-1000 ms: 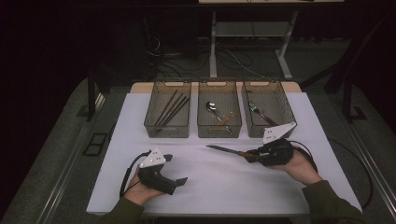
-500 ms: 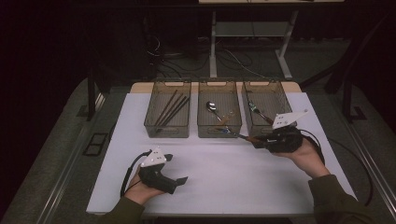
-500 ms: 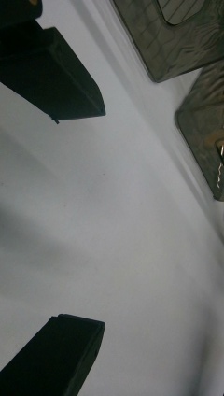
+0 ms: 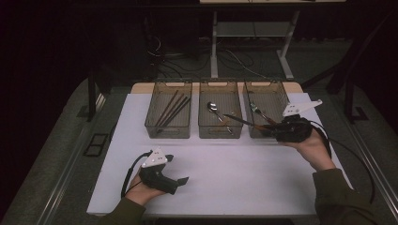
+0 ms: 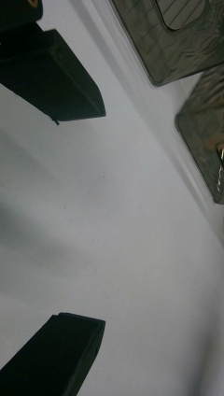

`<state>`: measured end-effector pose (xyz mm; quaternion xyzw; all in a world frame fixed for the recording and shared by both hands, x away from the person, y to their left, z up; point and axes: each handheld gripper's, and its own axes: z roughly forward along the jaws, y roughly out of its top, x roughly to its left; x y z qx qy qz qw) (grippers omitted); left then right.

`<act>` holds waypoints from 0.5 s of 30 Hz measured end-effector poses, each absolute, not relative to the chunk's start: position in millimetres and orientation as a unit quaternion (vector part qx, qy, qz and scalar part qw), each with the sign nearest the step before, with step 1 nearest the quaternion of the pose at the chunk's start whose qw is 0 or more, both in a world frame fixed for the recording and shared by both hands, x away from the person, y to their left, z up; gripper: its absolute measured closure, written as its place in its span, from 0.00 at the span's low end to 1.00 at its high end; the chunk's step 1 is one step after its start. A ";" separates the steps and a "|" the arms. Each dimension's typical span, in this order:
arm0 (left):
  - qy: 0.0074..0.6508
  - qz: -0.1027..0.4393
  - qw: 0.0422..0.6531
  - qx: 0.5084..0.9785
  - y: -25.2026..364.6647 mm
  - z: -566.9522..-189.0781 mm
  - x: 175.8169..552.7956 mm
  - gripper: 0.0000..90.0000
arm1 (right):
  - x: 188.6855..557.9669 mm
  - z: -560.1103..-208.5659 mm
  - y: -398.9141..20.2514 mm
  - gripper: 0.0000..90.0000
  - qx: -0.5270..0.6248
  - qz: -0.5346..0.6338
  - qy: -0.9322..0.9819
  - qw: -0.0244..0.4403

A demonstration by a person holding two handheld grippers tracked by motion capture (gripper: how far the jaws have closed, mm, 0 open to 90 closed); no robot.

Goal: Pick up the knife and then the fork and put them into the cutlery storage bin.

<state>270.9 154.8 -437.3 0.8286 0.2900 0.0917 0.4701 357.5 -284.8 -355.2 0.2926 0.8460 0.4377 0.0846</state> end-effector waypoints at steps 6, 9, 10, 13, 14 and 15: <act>0.292 0.089 0.469 0.828 154.6 -438.0 270.9 0.01 | 366.2 -354.4 -292.9 0.83 0.316 0.444 0.833 0.092; 0.288 0.090 0.468 0.831 154.3 -437.9 270.8 0.01 | 369.7 -354.2 -297.6 0.83 0.326 0.444 0.829 0.097; 0.288 0.089 0.468 0.831 154.1 -438.0 270.7 0.01 | 370.8 -354.1 -299.2 0.83 0.330 0.442 0.828 0.102; 0.288 0.089 0.467 0.831 154.1 -438.1 270.8 0.01 | 373.1 -353.8 -305.8 0.83 0.343 0.445 0.820 0.107; 0.288 0.089 0.468 0.831 154.1 -438.1 270.8 0.01 | 374.1 -353.5 -308.3 0.83 0.347 0.449 0.817 0.108; 0.288 0.089 0.468 0.831 154.1 -438.0 270.8 0.01 | 375.1 -353.3 -310.8 0.83 0.351 0.450 0.813 0.112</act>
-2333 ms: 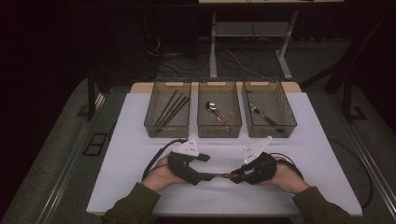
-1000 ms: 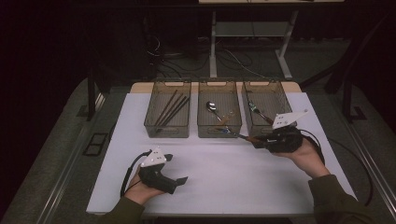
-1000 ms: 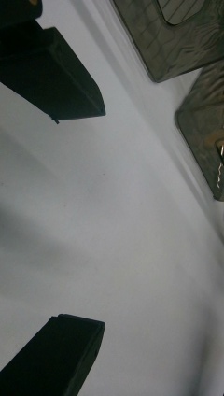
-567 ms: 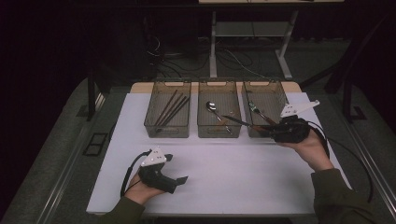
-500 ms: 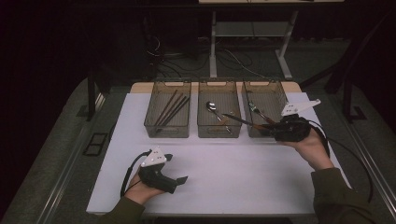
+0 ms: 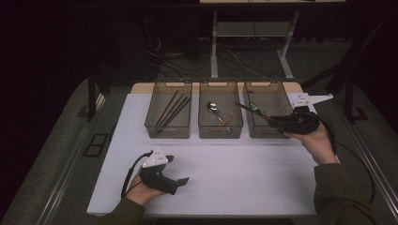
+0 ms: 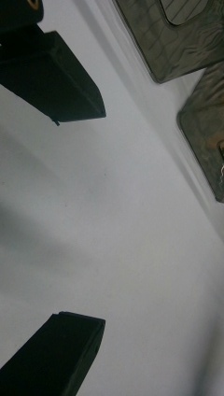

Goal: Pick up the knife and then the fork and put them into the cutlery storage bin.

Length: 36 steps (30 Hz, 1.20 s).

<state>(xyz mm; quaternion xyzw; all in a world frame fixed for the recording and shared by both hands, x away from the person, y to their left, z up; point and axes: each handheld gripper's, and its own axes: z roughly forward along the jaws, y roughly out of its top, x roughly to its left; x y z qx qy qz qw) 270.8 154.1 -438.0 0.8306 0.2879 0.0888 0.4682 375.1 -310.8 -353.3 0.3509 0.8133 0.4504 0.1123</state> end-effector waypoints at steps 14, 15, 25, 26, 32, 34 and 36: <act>0.290 0.089 0.466 0.831 154.2 -438.4 270.8 0.01 | 394.9 -352.1 -338.7 0.83 0.421 0.427 0.786 0.151; 0.290 0.089 0.466 0.831 154.2 -438.4 270.8 0.01 | 397.1 -352.8 -339.8 0.83 0.424 0.424 0.785 0.155; 0.288 0.090 0.461 0.834 152.8 -438.8 270.4 0.01 | 423.5 -360.4 -340.5 0.83 0.472 0.381 0.777 0.170; 0.289 0.090 0.461 0.834 152.9 -438.8 270.3 0.01 | 427.0 -362.1 -339.4 0.83 0.478 0.375 0.776 0.171; 0.288 0.090 0.461 0.834 152.8 -438.8 270.4 0.01 | 443.0 -373.7 -335.8 0.83 0.490 0.356 0.776 0.175; 0.288 0.089 0.461 0.835 152.5 -438.9 270.4 0.01 | 447.6 -376.7 -334.6 0.83 0.495 0.348 0.776 0.176; 0.288 0.089 0.461 0.835 152.4 -439.0 270.3 0.01 | 452.7 -379.8 -332.7 0.83 0.499 0.343 0.776 0.176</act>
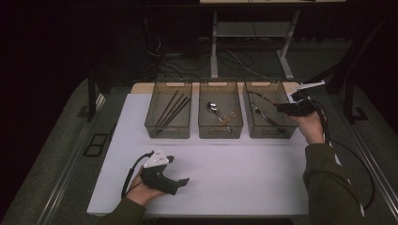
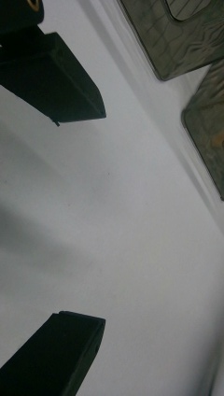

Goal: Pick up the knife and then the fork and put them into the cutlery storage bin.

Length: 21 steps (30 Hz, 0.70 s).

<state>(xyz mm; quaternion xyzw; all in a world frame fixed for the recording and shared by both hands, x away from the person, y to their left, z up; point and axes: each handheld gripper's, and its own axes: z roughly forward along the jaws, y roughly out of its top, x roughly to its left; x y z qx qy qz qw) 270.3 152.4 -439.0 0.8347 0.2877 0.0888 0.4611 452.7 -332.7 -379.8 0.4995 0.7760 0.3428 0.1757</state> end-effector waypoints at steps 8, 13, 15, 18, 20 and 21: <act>0.285 0.086 0.460 0.837 152.7 -439.6 270.1 0.01 | 465.4 -390.8 -320.6 0.83 0.511 0.303 0.786 0.173; 0.285 0.085 0.460 0.837 152.4 -440.2 270.1 0.01 | 468.7 -396.9 -318.9 0.83 0.518 0.289 0.787 0.171; 0.285 0.085 0.460 0.837 152.4 -440.2 270.1 0.01 | 469.2 -398.2 -318.7 0.83 0.517 0.286 0.788 0.170; 0.285 0.085 0.459 0.837 152.3 -440.5 270.4 0.01 | 469.1 -398.4 -318.5 0.83 0.515 0.286 0.789 0.172; 0.285 0.084 0.459 0.837 152.1 -440.6 270.2 0.01 | 469.0 -397.9 -318.8 0.83 0.516 0.292 0.787 0.172; 0.285 0.084 0.460 0.837 152.1 -440.7 270.2 0.01 | 469.1 -397.8 -318.9 0.83 0.516 0.293 0.786 0.173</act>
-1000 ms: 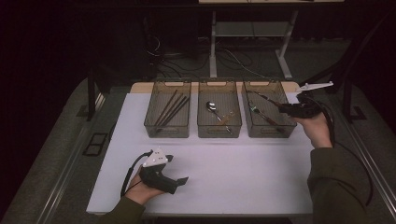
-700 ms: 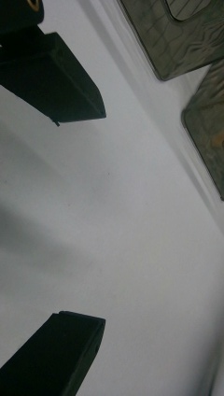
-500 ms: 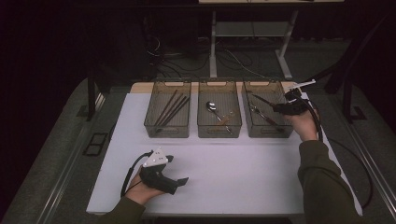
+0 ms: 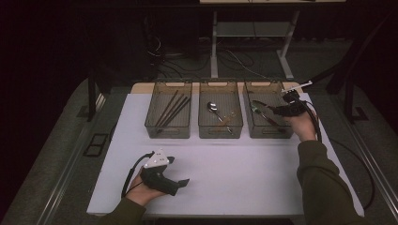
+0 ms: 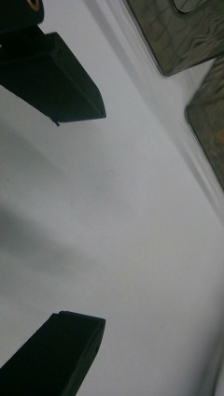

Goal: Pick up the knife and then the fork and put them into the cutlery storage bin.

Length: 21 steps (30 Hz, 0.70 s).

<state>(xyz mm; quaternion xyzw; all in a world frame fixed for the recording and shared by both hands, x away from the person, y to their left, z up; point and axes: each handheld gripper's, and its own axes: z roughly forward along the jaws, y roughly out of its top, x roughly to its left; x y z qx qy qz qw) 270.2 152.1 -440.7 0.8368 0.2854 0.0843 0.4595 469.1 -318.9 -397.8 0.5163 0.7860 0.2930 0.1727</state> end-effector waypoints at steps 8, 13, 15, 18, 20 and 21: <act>0.285 0.084 0.459 0.837 152.0 -440.9 270.1 0.01 | 468.4 -395.9 -320.0 0.74 0.514 0.301 0.783 0.177; 0.285 0.083 0.459 0.838 152.4 -441.1 270.3 0.01 | 466.5 -393.1 -322.1 0.64 0.514 0.317 0.778 0.173; 0.284 0.082 0.459 0.838 153.0 -441.1 270.7 0.01 | 465.5 -392.0 -322.9 0.57 0.514 0.329 0.774 0.167; 0.286 0.082 0.458 0.838 154.2 -441.4 271.1 0.01 | 462.2 -388.8 -322.3 0.51 0.505 0.341 0.775 0.166; 0.285 0.083 0.456 0.839 154.8 -441.5 271.2 0.01 | 460.1 -385.7 -322.1 0.47 0.503 0.352 0.772 0.167; 0.285 0.083 0.456 0.839 155.1 -441.7 271.2 0.01 | 458.9 -383.9 -322.3 0.45 0.499 0.357 0.772 0.168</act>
